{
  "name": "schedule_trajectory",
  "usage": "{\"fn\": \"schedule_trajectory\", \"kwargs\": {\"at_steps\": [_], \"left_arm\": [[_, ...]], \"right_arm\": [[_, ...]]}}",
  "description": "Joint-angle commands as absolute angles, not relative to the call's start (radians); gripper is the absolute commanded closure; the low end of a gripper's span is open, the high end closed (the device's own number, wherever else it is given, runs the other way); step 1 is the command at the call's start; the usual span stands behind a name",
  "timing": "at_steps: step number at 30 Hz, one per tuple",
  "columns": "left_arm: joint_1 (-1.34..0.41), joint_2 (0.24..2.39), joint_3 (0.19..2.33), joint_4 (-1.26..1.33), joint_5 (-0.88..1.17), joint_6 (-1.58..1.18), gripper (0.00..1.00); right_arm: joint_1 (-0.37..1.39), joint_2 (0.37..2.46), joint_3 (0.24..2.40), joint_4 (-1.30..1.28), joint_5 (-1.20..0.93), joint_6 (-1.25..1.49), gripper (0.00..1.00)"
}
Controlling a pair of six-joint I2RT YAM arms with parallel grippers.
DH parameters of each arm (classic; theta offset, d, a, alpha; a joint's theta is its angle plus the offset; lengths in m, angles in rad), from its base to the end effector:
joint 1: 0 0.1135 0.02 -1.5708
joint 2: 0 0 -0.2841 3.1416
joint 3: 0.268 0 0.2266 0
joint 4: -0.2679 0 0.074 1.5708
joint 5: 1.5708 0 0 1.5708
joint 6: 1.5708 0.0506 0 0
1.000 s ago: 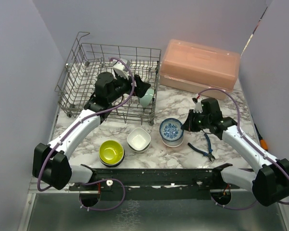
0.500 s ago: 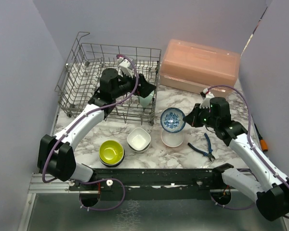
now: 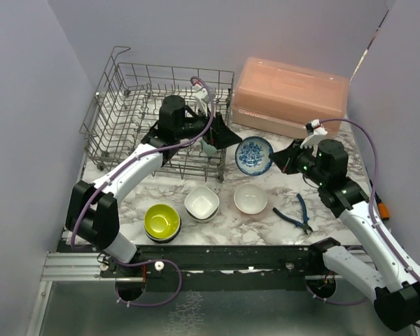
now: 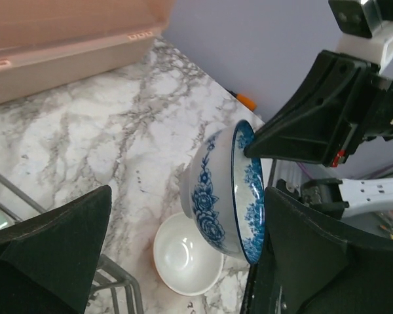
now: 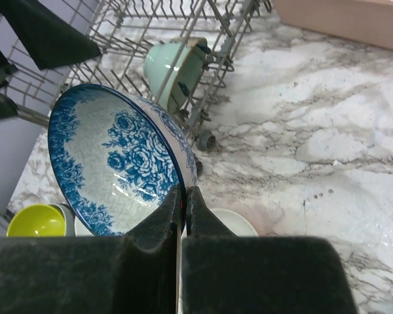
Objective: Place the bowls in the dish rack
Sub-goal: Turn the bowl upside down on the dish rack.
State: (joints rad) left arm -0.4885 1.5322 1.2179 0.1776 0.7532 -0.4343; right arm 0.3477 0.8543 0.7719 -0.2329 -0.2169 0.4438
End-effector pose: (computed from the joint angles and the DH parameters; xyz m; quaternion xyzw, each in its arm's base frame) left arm 0.2886 -0.1926 0.3718 0.2606 0.6941 -0.5203 0.4238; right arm 0.1594 0.0693 0.3313 -0.0249 0.8067 0.3059 0.5050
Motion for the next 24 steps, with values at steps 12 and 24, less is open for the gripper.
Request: {"fn": "schedule_trajectory", "kwargs": {"at_steps": [12,24], "left_arm": [[-0.540,1.610,1.291,0.072,0.815,-0.424,0.01],[-0.557,1.630,1.312,0.072,0.887,-0.433,0.30]], "right_arm": [[0.353,0.893,0.871,-0.037,-0.237,0.504,1.00],[0.354,0.929,0.847,0.051,-0.282,0.538,1.00]]}}
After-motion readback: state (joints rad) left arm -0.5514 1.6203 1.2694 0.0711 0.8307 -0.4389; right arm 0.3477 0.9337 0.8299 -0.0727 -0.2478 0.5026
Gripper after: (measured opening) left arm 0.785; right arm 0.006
